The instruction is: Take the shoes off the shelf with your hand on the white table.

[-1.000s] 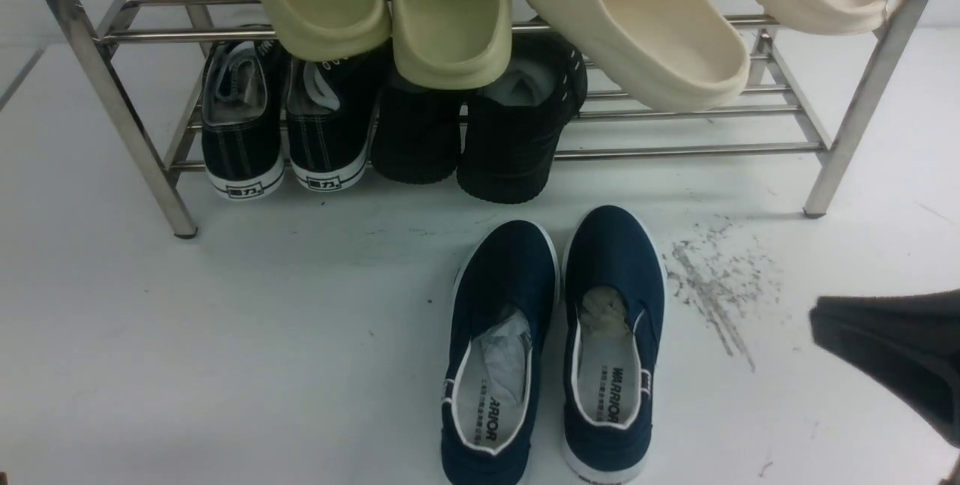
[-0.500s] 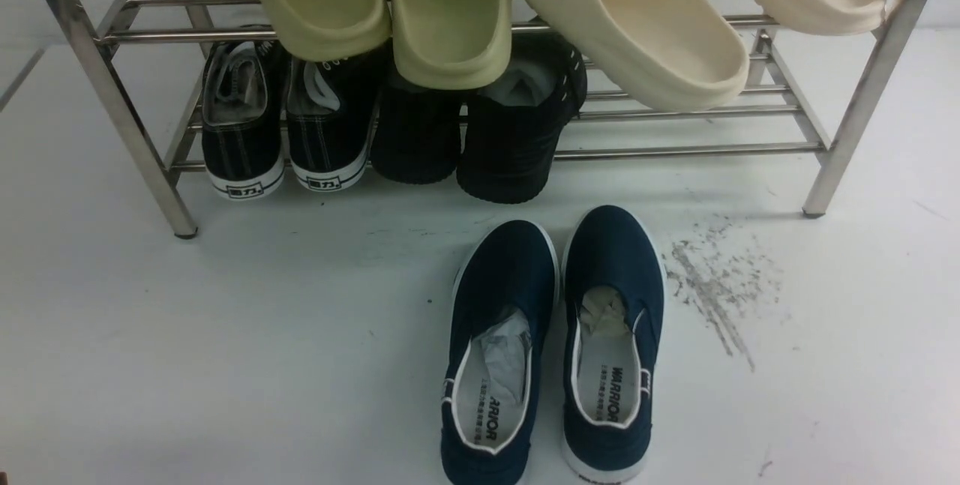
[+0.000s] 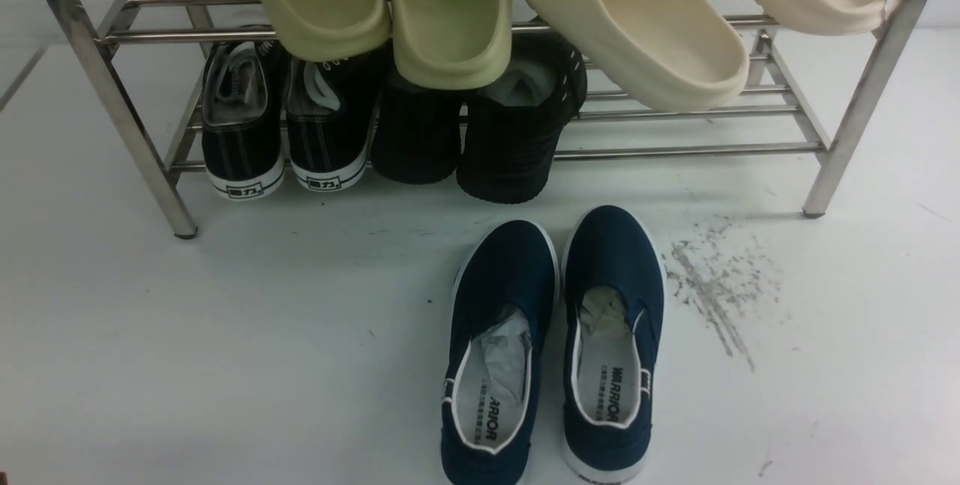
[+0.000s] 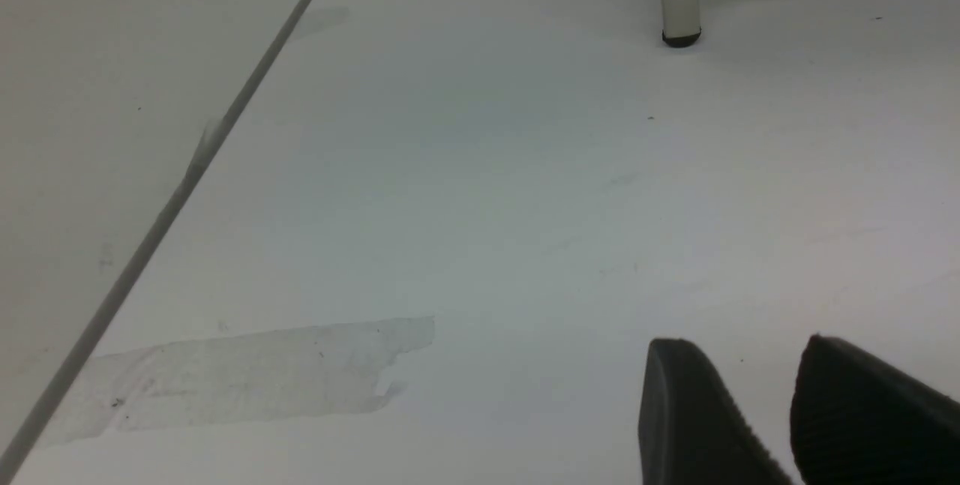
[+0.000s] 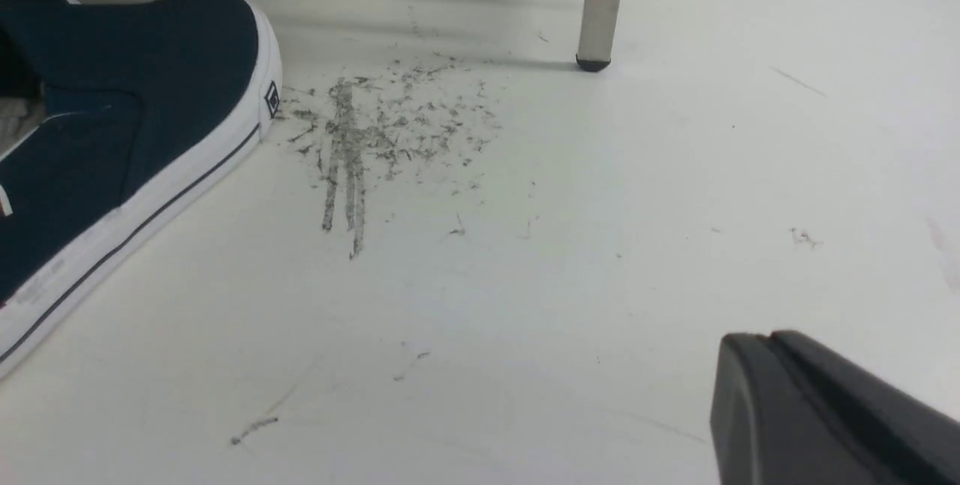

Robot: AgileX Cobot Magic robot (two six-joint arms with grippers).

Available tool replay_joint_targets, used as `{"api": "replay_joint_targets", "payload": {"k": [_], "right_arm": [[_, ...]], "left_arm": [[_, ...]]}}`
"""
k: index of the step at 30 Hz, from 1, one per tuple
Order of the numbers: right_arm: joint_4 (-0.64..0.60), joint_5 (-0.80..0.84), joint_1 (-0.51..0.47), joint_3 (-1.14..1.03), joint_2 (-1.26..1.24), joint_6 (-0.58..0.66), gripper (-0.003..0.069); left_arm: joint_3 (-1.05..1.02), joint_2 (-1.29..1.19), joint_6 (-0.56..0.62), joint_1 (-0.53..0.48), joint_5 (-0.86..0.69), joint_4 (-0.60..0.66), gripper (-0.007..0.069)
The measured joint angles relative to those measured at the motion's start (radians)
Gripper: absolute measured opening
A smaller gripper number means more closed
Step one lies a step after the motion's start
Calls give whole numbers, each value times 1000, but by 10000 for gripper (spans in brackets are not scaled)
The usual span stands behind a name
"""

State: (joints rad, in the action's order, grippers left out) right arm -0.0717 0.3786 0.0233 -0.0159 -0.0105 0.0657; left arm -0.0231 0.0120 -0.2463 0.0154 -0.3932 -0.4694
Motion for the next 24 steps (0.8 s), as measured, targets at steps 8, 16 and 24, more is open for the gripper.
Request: {"api": "replay_joint_targets", "payload": {"k": [8,16,24], "right_arm": [[24,12,0,2,0,-52,36],[59,12,0,2,0,-115,47],[60,12,0,2,0,-116,48]], "left_arm": [[0,0,0,0,0,0,242],[0,0,0,0,0,0,242],[0,0,0,0,0,0,242]]}}
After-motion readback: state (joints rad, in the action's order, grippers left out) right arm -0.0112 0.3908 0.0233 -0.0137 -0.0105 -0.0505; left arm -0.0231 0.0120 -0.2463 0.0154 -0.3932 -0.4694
